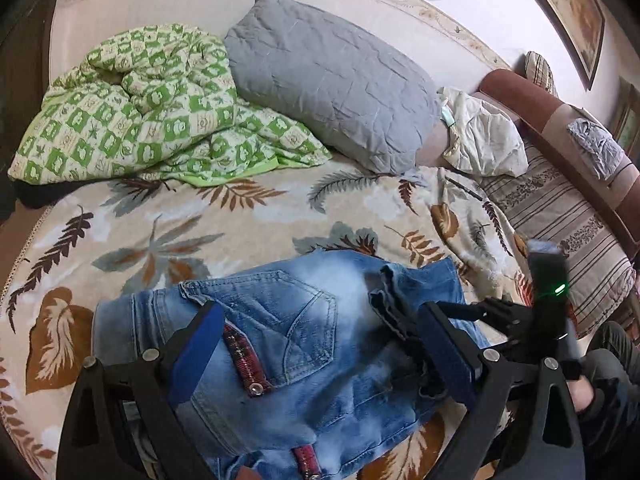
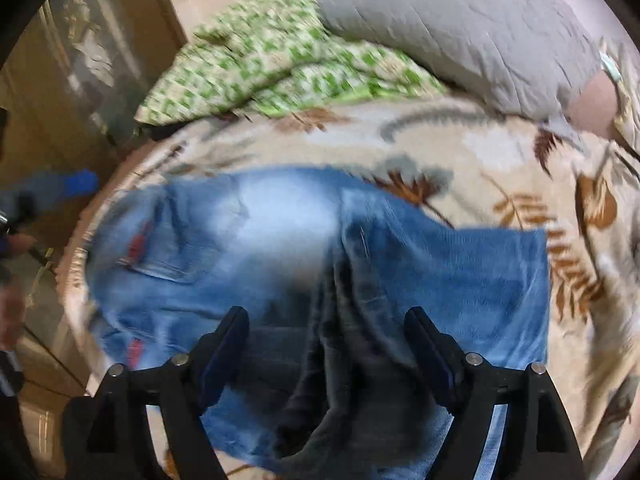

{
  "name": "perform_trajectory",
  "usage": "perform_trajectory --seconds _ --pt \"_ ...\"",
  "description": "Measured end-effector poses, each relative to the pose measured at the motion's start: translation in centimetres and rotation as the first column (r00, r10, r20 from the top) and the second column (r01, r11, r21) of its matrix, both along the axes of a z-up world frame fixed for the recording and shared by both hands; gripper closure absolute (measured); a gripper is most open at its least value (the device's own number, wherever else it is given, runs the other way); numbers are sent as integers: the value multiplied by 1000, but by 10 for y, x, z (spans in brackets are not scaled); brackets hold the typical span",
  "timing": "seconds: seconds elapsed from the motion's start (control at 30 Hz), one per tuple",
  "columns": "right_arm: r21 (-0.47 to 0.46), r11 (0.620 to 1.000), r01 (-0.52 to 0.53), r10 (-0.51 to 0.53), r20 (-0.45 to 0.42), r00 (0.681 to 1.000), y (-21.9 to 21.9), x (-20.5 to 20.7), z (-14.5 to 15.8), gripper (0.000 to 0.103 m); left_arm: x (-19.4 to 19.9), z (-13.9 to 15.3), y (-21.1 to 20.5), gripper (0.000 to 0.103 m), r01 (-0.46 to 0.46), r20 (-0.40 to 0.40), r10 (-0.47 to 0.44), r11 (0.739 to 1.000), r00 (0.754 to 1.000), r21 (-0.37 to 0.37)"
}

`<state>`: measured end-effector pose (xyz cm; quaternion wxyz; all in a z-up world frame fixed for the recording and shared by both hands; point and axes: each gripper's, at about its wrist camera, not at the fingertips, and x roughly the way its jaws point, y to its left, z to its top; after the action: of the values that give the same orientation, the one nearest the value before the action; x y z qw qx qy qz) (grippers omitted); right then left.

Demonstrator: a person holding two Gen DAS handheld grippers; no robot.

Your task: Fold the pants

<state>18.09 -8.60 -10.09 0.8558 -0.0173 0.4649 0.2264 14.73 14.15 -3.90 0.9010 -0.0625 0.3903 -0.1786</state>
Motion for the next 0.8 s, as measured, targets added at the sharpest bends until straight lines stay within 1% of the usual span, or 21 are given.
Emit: perform_trajectory --seconds 0.07,0.17,0.27,0.33,0.37,0.43,0.5,0.6,0.7,0.77,0.8 --pt "62 998 -6 5 22 1000 -11 -5 21 20 -5 6 -3 6 5 15 -4 1000 1000 -14" --pt "108 994 18 -27 81 996 -34 -12 47 20 -13 15 -9 6 11 32 -10 1000 999 -29" --pt "152 986 61 -76 93 993 -69 -18 61 20 -23 19 -19 6 22 47 -20 999 999 -41" --pt "174 981 89 -105 88 991 -94 -24 61 20 -29 18 -26 6 24 50 -21 998 999 -66" --pt "178 979 103 -118 78 990 -108 -27 59 20 -33 17 -30 2 20 46 -17 997 999 -78" --pt "179 975 127 -139 55 989 -133 -34 53 20 -42 9 -45 0 20 39 -16 995 999 -98" --pt "195 968 157 -164 22 986 -155 -34 42 20 -50 0 -60 0 19 23 -17 995 1000 -98" --pt "211 959 187 -184 -32 982 -181 -37 25 20 -70 -14 -79 0 -6 32 9 996 999 -85" --pt "217 965 148 -146 -22 989 -185 -42 25 20 -88 -21 -77 0 -30 32 33 997 999 -76" --pt "216 974 65 -69 11 998 -168 -43 32 20 -96 -21 -62 0 -72 34 74 995 997 -64" --pt "210 977 25 -31 23 999 -156 -41 35 20 -100 -21 -48 0 -113 38 115 992 993 -58"
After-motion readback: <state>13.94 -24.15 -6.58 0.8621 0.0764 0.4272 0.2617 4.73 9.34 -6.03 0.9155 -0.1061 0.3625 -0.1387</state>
